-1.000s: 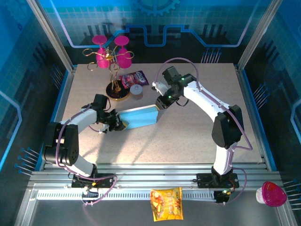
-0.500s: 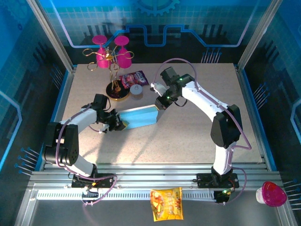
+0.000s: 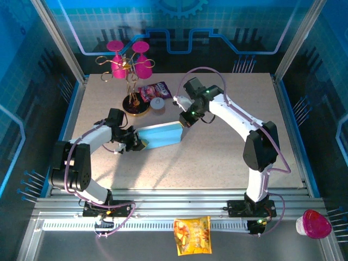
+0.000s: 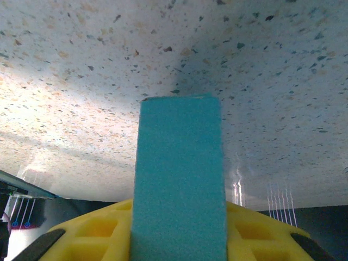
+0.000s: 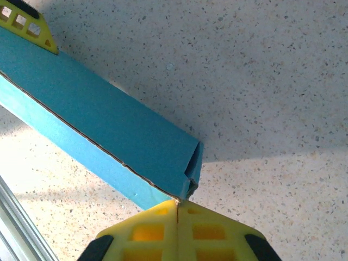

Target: Fold the paper box

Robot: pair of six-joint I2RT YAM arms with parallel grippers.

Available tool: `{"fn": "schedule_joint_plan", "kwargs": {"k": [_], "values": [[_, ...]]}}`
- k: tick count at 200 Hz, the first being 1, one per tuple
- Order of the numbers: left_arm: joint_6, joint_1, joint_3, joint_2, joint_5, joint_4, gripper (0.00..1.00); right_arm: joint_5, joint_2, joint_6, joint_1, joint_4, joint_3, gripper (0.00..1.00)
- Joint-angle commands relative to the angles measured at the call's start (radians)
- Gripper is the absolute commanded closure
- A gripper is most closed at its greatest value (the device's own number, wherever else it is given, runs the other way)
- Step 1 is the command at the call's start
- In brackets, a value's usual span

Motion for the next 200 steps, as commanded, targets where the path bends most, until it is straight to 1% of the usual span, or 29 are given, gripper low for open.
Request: {"fn": "schedule_joint_plan", "kwargs": {"k": [1,92,151,179,200], "values": [[-0.012,0.011,0.009,0.027,-0.075,-0.072,0.71,-0.01,-0.006,0.053,0.024,-0.028,0.044,1.0],[-0.013,0.011,0.004,0.028,-0.073,-0.063,0.71,0.002,-0.042,0.244,0.032,0.058,-0.014,1.0],[-0.013,0.012,0.001,0.029,-0.07,-0.055,0.71,0.033,-0.069,0.284,0.047,0.107,-0.085,1.0],[-0.01,0.013,0.0,0.031,-0.07,-0.047,0.71,0.067,-0.087,0.296,0.054,0.135,-0.123,1.0],[-0.001,0.015,-0.001,0.037,-0.066,-0.042,0.68,0.089,-0.096,0.297,0.062,0.158,-0.156,1.0]]}}
